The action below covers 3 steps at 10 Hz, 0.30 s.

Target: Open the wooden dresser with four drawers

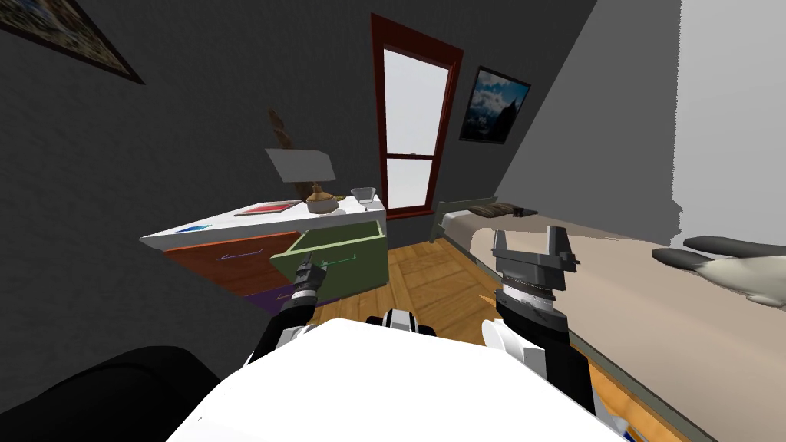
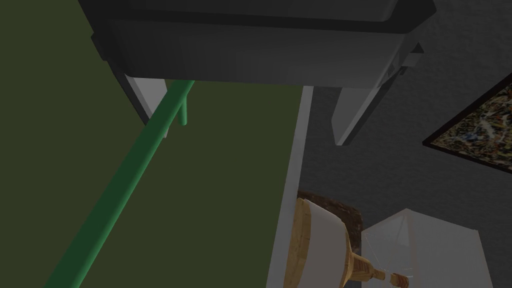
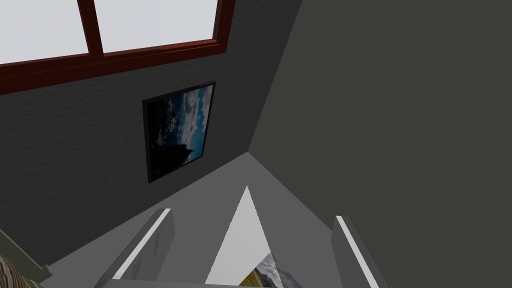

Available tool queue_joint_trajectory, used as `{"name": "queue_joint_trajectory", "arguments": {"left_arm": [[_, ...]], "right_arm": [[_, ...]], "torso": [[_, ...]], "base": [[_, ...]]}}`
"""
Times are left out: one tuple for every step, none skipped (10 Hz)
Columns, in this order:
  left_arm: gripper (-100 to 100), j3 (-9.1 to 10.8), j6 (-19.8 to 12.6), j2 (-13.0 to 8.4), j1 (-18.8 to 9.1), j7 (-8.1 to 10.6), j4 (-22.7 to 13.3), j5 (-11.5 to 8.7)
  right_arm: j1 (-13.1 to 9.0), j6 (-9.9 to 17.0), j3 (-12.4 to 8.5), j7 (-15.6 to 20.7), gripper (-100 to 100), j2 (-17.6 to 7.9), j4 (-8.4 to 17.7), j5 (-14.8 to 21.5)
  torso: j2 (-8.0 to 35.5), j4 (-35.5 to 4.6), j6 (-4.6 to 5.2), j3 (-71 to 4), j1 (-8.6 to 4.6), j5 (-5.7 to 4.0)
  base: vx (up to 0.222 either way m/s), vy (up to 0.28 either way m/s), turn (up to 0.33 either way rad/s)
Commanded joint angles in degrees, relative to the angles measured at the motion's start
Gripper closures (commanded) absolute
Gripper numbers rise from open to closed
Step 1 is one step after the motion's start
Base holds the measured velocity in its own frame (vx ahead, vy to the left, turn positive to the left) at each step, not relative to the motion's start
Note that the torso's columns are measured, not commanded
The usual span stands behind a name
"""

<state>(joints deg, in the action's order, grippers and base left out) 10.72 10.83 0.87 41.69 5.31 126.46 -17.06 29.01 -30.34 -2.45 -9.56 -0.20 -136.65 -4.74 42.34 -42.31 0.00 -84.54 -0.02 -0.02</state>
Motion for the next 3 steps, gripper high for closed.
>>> {"name": "queue_joint_trajectory", "arguments": {"left_arm": [[0,0.0,0.0,0.0,0.0,0.0,0.0,0.0],[0,-0.01,0.0,0.0,0.0,0.0,0.0,0.0],[0,-0.01,0.0,0.0,0.0,0.0,0.0,0.0]], "right_arm": [[0.0,0.0,0.0,0.0,0,0.0,0.0,0.0],[0.0,0.0,0.0,0.0,0,0.0,0.0,0.0],[0.0,0.0,0.0,0.0,0,0.0,0.0,0.0]], "torso": [[0.0,0.0,-0.01,0.0,0.0,0.0],[0.0,0.0,-0.01,0.0,0.01,0.0],[0.0,0.0,-0.01,0.0,0.01,0.0]], "base": [[0.0,0.0,0.0],[0.0,0.0,0.0],[0.0,0.0,0.0]]}}
